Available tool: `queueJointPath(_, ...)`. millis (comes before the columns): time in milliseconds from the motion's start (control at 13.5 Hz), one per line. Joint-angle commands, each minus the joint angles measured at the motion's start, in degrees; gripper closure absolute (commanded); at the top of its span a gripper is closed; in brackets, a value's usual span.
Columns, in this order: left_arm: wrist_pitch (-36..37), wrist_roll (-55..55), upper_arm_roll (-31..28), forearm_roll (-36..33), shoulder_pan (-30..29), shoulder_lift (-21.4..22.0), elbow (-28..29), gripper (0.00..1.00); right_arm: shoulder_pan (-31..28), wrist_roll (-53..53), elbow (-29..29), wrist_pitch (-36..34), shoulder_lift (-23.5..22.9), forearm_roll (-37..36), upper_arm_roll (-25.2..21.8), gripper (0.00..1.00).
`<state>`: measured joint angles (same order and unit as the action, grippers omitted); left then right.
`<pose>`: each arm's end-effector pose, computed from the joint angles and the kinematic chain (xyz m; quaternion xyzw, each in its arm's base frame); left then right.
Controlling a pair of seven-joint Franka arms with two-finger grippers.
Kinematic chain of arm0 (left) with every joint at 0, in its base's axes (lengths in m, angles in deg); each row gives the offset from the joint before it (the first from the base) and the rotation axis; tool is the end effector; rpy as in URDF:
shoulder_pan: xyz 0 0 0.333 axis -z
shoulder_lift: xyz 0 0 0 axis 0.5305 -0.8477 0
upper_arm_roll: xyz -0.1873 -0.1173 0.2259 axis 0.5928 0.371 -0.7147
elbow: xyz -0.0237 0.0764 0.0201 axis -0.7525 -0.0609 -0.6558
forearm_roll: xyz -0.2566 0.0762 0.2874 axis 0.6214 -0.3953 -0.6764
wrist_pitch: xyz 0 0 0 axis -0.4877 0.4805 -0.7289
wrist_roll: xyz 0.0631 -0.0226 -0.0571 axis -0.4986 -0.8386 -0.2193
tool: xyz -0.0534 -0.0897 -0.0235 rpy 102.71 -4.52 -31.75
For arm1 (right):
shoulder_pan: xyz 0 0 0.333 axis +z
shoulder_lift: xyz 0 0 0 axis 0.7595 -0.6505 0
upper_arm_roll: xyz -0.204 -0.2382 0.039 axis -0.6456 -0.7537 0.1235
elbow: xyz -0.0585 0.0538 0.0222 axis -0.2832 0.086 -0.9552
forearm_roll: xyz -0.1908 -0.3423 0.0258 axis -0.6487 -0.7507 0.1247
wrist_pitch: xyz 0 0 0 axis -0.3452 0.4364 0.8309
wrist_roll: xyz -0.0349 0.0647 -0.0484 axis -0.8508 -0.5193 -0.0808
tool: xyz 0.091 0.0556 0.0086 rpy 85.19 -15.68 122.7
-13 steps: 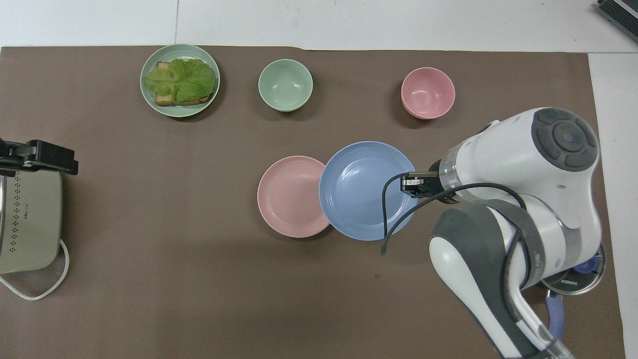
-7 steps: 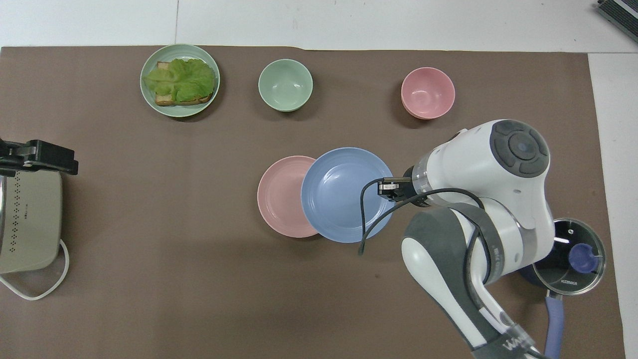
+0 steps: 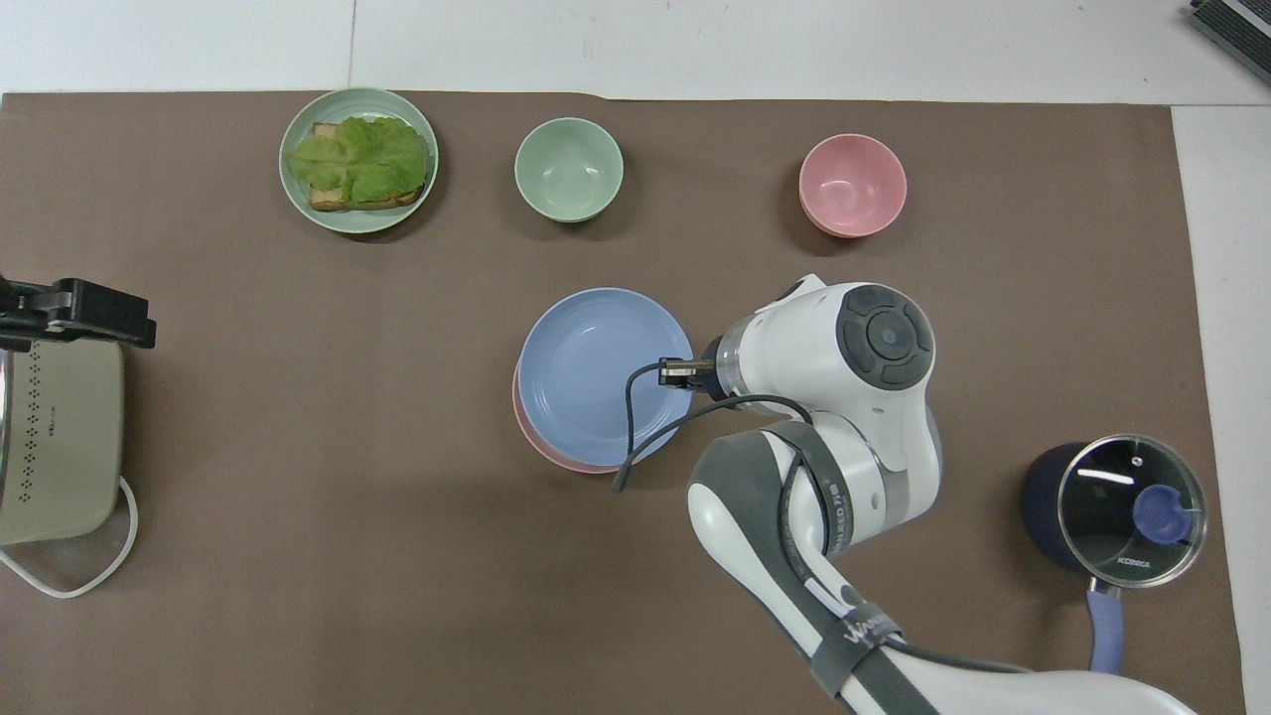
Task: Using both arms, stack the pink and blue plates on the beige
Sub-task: 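Carry the blue plate over the pink plate with the right gripper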
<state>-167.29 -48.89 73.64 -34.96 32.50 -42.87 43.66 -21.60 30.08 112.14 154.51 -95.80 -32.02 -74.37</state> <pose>0.5397 -0.0433 0.6442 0.9999 -0.0163 -0.0021 0.0022 0.5415 0.2903 0.3749 -0.9911 0.0186 -0.0177 0.1308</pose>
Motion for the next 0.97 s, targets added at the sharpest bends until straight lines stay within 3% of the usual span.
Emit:
queueJointPath(0, 0.7, 0.6, 0.1, -0.7, -0.1, 0.2, 0.0, 0.00, 1.9, -2.5, -0.9, 3.5, -2.4, 1.4, 0.0, 1.00)
queueJointPath(817, 0.7, 0.6, 0.1, -0.7, -0.1, 0.2, 0.0, 0.00, 0.6, 1.4, 0.4, 5.0, -4.0, 1.2, -0.1, 1.00)
queueJointPath(891, 0.7, 0.6, 0.1, -0.7, -0.1, 0.2, 0.0, 0.00, 0.5, 1.4, 0.4, 4.9, -4.0, 1.2, -0.1, 0.79)
